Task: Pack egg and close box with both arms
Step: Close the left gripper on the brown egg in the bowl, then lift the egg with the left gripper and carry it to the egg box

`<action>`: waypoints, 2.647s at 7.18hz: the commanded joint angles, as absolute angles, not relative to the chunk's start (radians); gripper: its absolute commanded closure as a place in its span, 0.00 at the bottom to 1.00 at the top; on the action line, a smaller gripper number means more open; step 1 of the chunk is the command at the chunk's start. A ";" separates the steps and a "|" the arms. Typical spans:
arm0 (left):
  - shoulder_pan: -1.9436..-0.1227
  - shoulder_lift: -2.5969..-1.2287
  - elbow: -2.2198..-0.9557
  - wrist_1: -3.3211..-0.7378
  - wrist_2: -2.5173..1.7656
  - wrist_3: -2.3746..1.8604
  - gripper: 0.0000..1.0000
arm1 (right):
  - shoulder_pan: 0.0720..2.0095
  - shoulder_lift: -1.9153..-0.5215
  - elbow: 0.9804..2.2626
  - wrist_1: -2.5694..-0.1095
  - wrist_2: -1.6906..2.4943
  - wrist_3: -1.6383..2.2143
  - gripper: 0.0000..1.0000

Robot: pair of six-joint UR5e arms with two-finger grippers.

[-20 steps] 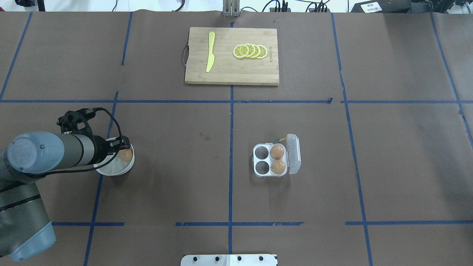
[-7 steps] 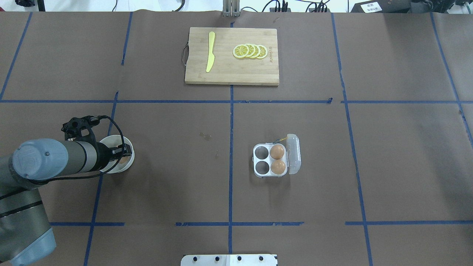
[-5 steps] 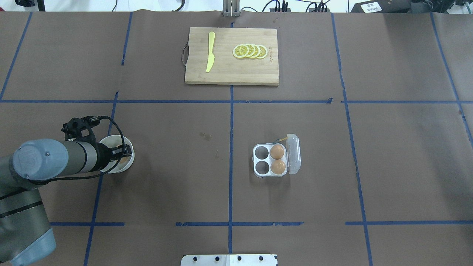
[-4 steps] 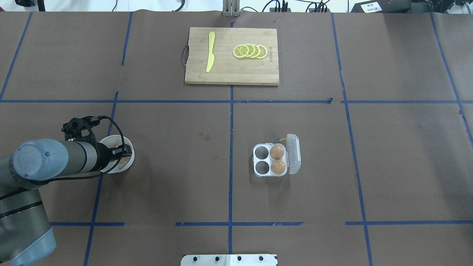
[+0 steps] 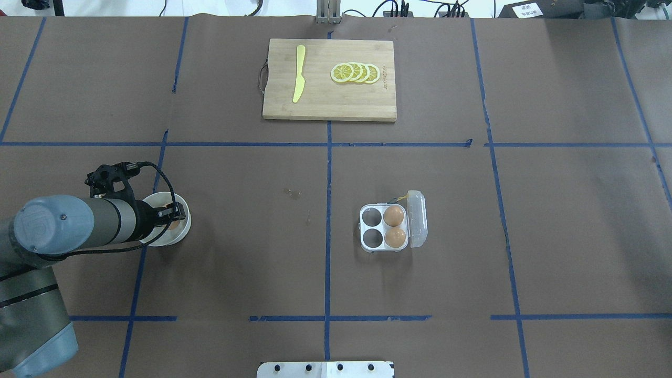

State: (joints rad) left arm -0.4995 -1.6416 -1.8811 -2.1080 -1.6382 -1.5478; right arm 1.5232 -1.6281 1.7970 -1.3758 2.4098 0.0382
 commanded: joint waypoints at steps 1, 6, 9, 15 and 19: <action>-0.506 -1.626 -1.910 -2.109 -1.638 -1.546 0.84 | 1.523 -1.629 1.798 -1.374 2.410 0.038 0.00; -0.523 -1.710 -1.997 -2.163 -1.527 -1.548 0.86 | 1.523 -1.629 1.801 -1.376 2.410 0.040 0.00; -0.439 -1.917 -1.924 -2.168 -1.394 -1.410 1.00 | 1.523 -1.628 1.802 -1.376 2.410 0.040 0.00; -0.341 -2.130 -1.638 -2.674 -1.353 -0.892 1.00 | 1.523 -1.629 1.801 -1.376 2.410 0.041 0.00; -0.315 -2.195 -1.506 -2.808 -1.364 -0.597 1.00 | 1.523 -1.628 1.796 -1.376 2.410 0.041 0.00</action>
